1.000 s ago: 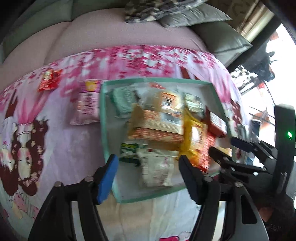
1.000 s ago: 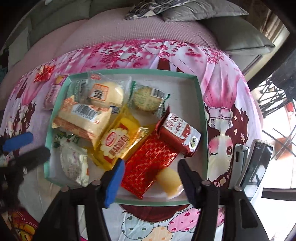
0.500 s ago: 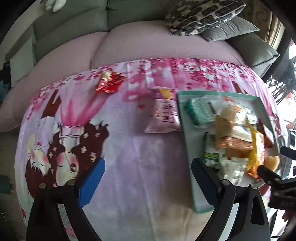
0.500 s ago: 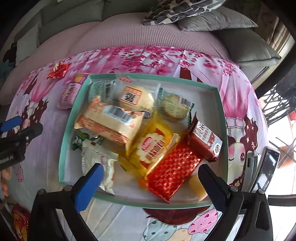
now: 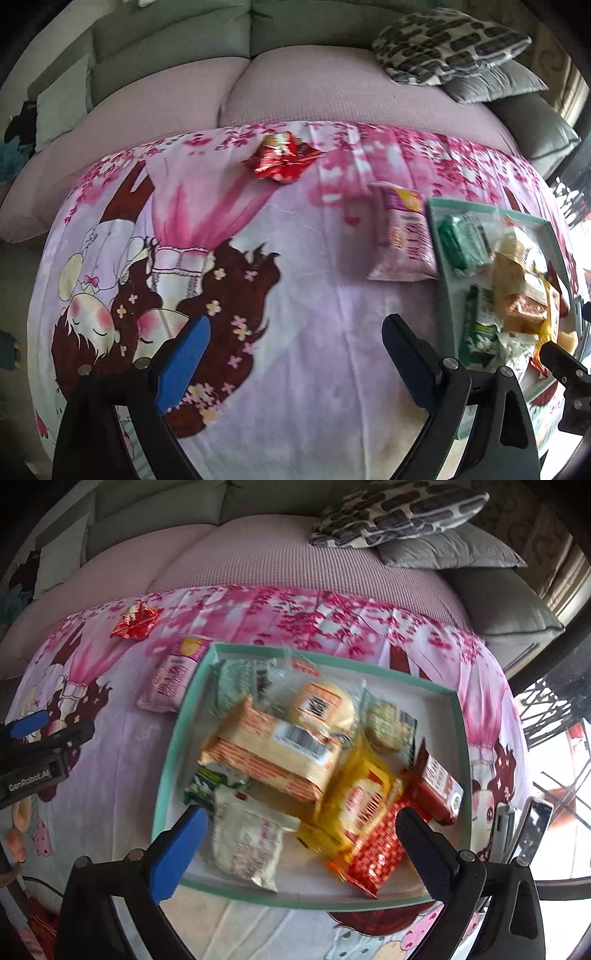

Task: Organize snacks
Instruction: 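Move both tools back toward the red chip bag and pink cake roll, then grasp the pink-purple cake roll with the right tool while the left tool grasps the red chip bag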

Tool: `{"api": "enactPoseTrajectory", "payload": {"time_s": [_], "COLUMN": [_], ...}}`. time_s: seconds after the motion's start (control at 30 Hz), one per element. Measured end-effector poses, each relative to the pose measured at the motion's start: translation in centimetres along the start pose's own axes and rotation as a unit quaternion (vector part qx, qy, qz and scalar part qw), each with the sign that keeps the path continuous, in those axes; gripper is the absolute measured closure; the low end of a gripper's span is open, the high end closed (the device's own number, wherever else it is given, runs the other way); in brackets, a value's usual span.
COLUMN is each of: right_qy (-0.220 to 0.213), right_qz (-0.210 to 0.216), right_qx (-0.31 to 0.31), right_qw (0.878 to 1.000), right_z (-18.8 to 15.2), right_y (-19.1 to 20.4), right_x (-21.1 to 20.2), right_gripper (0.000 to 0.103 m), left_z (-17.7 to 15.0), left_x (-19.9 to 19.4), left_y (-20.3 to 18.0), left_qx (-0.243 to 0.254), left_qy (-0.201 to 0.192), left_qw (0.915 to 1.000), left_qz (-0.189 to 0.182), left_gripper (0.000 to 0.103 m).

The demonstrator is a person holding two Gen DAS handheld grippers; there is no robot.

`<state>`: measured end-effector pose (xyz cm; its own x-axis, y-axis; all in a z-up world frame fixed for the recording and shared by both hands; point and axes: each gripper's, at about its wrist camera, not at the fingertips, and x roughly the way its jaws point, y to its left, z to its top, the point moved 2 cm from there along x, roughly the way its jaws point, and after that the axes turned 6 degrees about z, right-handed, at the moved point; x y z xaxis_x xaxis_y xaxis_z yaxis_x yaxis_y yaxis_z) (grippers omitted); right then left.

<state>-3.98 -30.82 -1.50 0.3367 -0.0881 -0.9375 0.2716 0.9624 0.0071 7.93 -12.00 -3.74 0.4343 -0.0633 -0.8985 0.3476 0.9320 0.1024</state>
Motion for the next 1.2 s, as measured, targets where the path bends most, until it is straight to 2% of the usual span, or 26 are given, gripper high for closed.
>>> {"api": "enactPoseTrajectory", "payload": {"time_s": [0.1, 0.43, 0.67, 0.83, 0.93, 0.97, 1.03, 1.13, 1.2], "right_qy": [-0.007, -0.028, -0.018, -0.002, 0.012, 0.015, 0.022, 0.035, 0.045], "right_qz": [-0.001, 0.034, 0.057, 0.074, 0.080, 0.081, 0.080, 0.084, 0.085], "right_qx": [0.002, 0.052, 0.026, 0.031, 0.045, 0.047, 0.050, 0.049, 0.048], "right_qw": [1.000, 0.998, 0.998, 0.997, 0.996, 0.996, 0.995, 0.995, 0.994], "right_z": [0.8, 4.1, 6.6, 8.7, 10.1, 10.4, 11.3, 12.1, 12.4], "right_y": [1.3, 5.4, 8.7, 9.3, 9.0, 9.0, 8.9, 9.1, 9.2], "right_x": [0.3, 2.4, 3.7, 5.0, 5.9, 6.2, 6.8, 7.5, 8.2], "right_gripper": [0.000, 0.000, 0.000, 0.001, 0.010, 0.011, 0.021, 0.029, 0.031], "left_z": [0.2, 1.7, 2.7, 4.4, 5.5, 6.0, 6.5, 7.3, 7.5], "left_x": [0.7, 2.0, 2.7, 3.5, 4.2, 4.5, 4.8, 5.3, 5.5], "left_y": [1.1, 4.3, 6.1, 7.0, 7.0, 7.0, 7.1, 7.4, 7.7], "left_qx": [-0.010, -0.023, -0.039, -0.040, -0.029, -0.028, -0.031, -0.023, -0.019], "left_qy": [-0.001, 0.008, 0.012, 0.013, 0.020, 0.024, 0.033, 0.036, 0.036], "left_qw": [0.9999, 0.9996, 0.9992, 0.9990, 0.9989, 0.9982, 0.9974, 0.9981, 0.9984], "left_qz": [0.005, 0.012, 0.002, -0.011, -0.030, -0.047, -0.056, -0.044, -0.038], "left_gripper": [0.009, 0.009, 0.009, 0.009, 0.009, 0.009, 0.009, 0.009, 0.009]}}
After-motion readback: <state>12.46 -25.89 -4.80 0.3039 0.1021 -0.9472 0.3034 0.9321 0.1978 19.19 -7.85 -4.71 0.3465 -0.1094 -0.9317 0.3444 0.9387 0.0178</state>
